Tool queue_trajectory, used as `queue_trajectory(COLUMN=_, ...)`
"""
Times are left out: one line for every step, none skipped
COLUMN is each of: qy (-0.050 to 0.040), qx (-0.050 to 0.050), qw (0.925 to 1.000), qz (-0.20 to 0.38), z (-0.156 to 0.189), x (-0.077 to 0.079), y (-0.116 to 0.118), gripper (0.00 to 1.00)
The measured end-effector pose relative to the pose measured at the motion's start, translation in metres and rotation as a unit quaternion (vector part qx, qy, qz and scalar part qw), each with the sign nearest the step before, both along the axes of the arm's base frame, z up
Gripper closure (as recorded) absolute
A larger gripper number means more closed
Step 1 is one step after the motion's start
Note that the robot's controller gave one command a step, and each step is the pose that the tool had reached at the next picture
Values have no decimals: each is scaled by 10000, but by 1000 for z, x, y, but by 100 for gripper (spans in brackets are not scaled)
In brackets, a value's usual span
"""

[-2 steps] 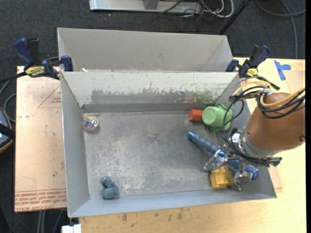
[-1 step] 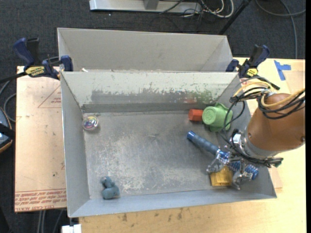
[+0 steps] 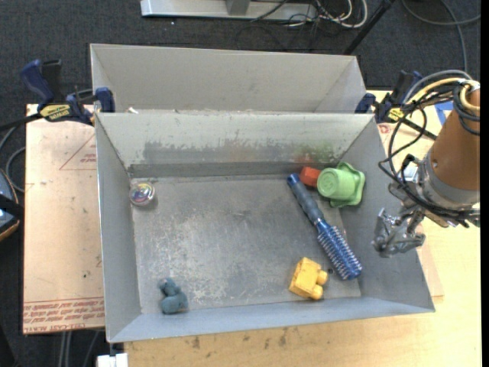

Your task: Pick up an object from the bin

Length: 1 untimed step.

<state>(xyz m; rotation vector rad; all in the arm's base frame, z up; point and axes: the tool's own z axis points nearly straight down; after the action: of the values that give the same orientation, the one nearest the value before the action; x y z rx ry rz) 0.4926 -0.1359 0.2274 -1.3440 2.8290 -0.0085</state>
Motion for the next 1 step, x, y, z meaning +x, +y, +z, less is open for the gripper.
queue_trajectory(qy=43, qx=14, qw=10000, qz=-6, z=-4, x=-2, y=0, gripper=0)
